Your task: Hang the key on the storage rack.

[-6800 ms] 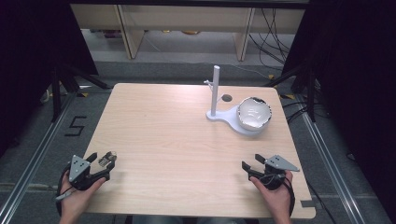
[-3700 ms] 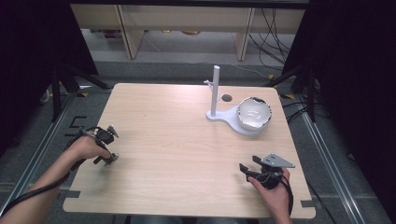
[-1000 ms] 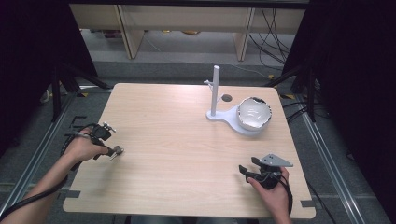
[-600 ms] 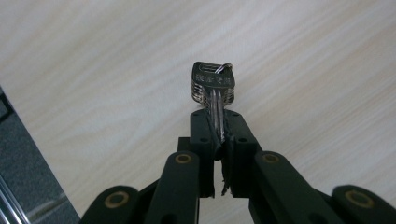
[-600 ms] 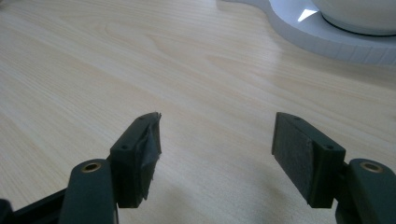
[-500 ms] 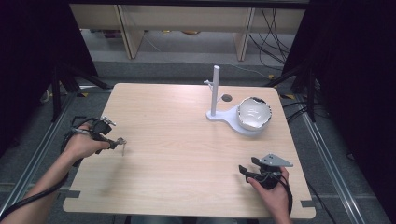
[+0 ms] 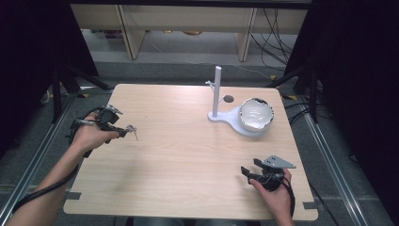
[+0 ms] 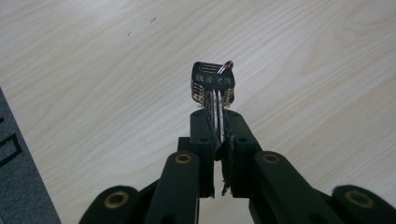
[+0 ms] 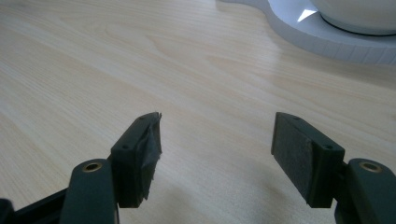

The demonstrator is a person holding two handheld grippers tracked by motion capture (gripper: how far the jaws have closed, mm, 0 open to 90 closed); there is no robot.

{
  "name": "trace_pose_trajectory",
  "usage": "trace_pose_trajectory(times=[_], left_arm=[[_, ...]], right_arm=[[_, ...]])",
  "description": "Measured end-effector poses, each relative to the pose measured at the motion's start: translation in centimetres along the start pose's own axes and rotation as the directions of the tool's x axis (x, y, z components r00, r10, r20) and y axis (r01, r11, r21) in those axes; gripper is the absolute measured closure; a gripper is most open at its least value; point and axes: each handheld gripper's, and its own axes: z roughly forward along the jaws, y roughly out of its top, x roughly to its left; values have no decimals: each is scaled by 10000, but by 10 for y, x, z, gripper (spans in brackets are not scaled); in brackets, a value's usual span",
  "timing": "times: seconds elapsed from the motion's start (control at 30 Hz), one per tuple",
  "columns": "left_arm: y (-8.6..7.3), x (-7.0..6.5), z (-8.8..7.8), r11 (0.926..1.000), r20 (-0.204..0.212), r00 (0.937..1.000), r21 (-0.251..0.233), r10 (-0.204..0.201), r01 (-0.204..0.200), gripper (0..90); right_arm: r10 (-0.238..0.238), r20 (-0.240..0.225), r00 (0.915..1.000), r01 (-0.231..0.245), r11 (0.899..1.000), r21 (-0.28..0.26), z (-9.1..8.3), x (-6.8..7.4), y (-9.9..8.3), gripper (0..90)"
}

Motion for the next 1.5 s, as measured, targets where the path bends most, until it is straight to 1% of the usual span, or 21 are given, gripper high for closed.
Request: trace_pose_trajectory(times=[0.03, 0.07, 0.1, 0.13, 0.2, 0.3, 0.37, 0.43, 0.47, 0.53, 0.57, 0.6, 0.63, 0.67, 0.73, 0.9, 1.1, 1.2, 1.33, 1.47, 1.5], left_arm=[[3, -1, 0, 9999, -29, 10000, -143, 3, -3, 832], [6, -4, 0, 9998, 41, 9999, -173, -131, 131, 832], [8, -5, -1, 9998, 12, 10000, -184, -95, 95, 832], [12, -7, 0, 9989, -67, 10000, -467, -45, 42, 832], [18, -10, -2, 9987, -4, 10000, -517, -21, 21, 832], [27, -15, -2, 9970, 47, 10000, -780, 1, 3, 832], [33, -17, -2, 9963, 65, 10000, -860, 24, -18, 831], [40, -20, -3, 9951, 44, 10000, -990, 38, -33, 832], [47, -23, -4, 9927, 50, 10000, -1202, 50, -43, 831], [51, -24, -5, 9923, 16, 10000, -1237, 59, -57, 832], [53, -25, -5, 9919, -31, 9999, -1263, 111, -114, 832], [62, -29, -5, 9907, -13, 9998, -1349, 174, -174, 832], [62, -29, -5, 9907, -13, 9998, -1349, 174, -174, 832], [68, -32, -5, 9864, -60, 9994, -1606, 336, -341, 831], [74, -35, -7, 9869, 44, 9991, -1561, 425, -413, 832], [84, -41, -5, 9818, 92, 9993, -1872, 350, -326, 832], [100, -47, -1, 9797, 180, 9992, -1982, 346, -303, 831], [110, -51, 4, 9776, 245, 9997, -2103, 51, 1, 831], [117, -51, 7, 9786, 197, 9995, -2048, 237, -192, 831], [126, -56, 12, 9749, 135, 9998, -2222, 162, -128, 831], [128, -56, 12, 9755, 50, 9995, -2181, 320, -302, 831]], right_arm=[[0, 0, 10000, 0, 10000, 0, 0, 0, 0, 339], [-508, -36, 9987, 507, 9986, -177, 1, -4, 1, 339], [-473, -104, 9988, 470, 9986, -235, 1, -5, 0, 343], [-488, -55, 9988, 486, 9986, -222, 1, -5, 0, 344], [-586, 5, 9983, 585, 9975, -402, 0, -5, 0, 344], [-359, -35, 9994, 357, 9987, -356, -1, -3, -1, 343], [-458, 95, 9989, 462, 9976, -516, -1, -4, -1, 343], [-534, -89, 9985, 531, 9979, -365, -1, -5, 0, 343], [-753, -2, 9972, 752, 9955, -582, 3, -5, -1, 344], [-638, 38, 9980, 639, 9967, -503, 3, -4, -1, 344], [-626, -131, 9980, 619, 9969, -484, 2, -4, -1, 344], [-532, 10, 9986, 532, 9981, -299, 0, -3, 0, 344], [-532, 10, 9986, 532, 9981, -299, 0, -3, 0, 344], [-620, -27, 9981, 619, 9976, -319, 1, -3, 0, 344], [-847, -76, 9964, 845, 9960, -278, 1, -5, 0, 344], [-825, 52, 9966, 826, 9960, -338, 0, -5, 0, 344], [-776, 25, 9970, 776, 9960, -435, 0, -5, 0, 344], [-822, 46, 9966, 823, 9959, -375, 0, -6, 0, 344], [-774, 11, 9970, 773, 9961, -431, 0, -5, 0, 343], [-779, 23, 9970, 779, 9960, -446, 1, -5, 0, 343], [-794, 21, 9968, 794, 9959, -441, 1, -5, 0, 343]])
